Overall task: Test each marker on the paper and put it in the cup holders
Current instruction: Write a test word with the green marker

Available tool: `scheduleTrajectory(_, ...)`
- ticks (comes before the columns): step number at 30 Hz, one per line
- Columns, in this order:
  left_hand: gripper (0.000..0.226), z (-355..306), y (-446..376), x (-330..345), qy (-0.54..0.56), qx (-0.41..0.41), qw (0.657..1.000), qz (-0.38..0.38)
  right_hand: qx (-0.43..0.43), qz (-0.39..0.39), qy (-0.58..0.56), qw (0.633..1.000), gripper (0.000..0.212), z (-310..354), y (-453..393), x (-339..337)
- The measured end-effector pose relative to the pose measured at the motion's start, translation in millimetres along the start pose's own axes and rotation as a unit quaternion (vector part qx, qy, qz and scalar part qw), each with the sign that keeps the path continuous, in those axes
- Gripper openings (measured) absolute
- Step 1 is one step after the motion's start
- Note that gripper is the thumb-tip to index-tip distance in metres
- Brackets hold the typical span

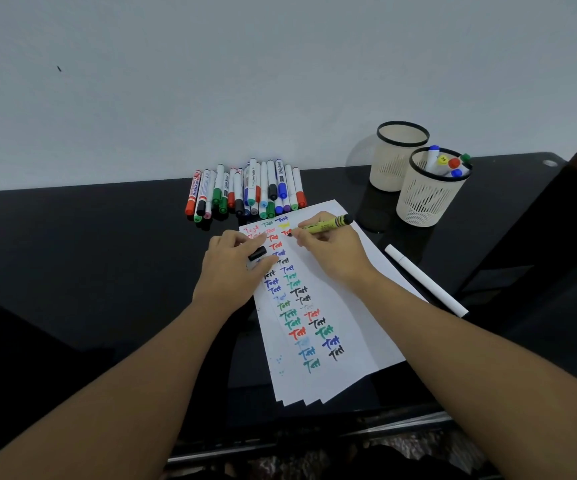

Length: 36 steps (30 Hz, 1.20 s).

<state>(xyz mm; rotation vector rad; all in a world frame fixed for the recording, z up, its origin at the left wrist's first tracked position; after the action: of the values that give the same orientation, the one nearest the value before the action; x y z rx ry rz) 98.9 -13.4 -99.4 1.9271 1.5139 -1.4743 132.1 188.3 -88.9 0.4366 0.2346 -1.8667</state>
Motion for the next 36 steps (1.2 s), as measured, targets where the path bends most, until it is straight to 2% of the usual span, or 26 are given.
scheduleTrajectory(3,0.053,1.0,-0.7,1.2,0.000,-0.004,1.000,0.002,-0.004,-0.009,0.032,0.999,0.018,-1.7,-2.2,-0.5)
scheduleTrajectory(7,0.053,2.3,-0.9,0.8,0.000,-0.005,1.000,0.000,-0.009,-0.021,0.019,1.000,0.016,-5.3,-3.7,-0.5)
scheduleTrajectory(17,0.055,-2.3,0.5,-0.5,-0.024,0.003,1.000,0.003,-0.009,0.021,0.044,0.999,0.016,-3.8,-2.2,8.5)
scheduleTrajectory(23,0.068,-4.2,-1.5,11.9,-0.042,-0.007,0.996,0.084,-0.012,0.014,0.043,0.999,0.014,-5.4,-2.6,8.1)
scheduleTrajectory(28,0.069,-1.9,-1.1,12.8,-0.042,-0.016,0.995,0.087,0.002,0.020,0.050,0.999,0.016,-5.5,-4.9,9.7)
scheduleTrajectory(33,0.069,-2.7,-1.5,12.6,-0.037,-0.016,0.995,0.088,0.014,0.015,0.061,0.998,0.028,-6.1,-6.1,10.8)
scheduleTrajectory(36,0.068,-3.8,-1.3,11.5,-0.035,-0.018,0.995,0.089,0.015,0.016,0.064,0.998,0.025,-6.8,-6.1,11.0)
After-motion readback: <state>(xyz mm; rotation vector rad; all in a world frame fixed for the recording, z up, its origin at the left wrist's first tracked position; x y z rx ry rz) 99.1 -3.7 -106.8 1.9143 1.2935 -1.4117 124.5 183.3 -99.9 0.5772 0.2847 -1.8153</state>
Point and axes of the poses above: each hand's wrist, its own y-axis away from the middle knuckle, its own x-axis out of the palm, z = x × y, the point moved 8 cm from there along -y, towards the middle knuckle, and after that the axes turned 8 degrees about x, right-handed, at the moved point
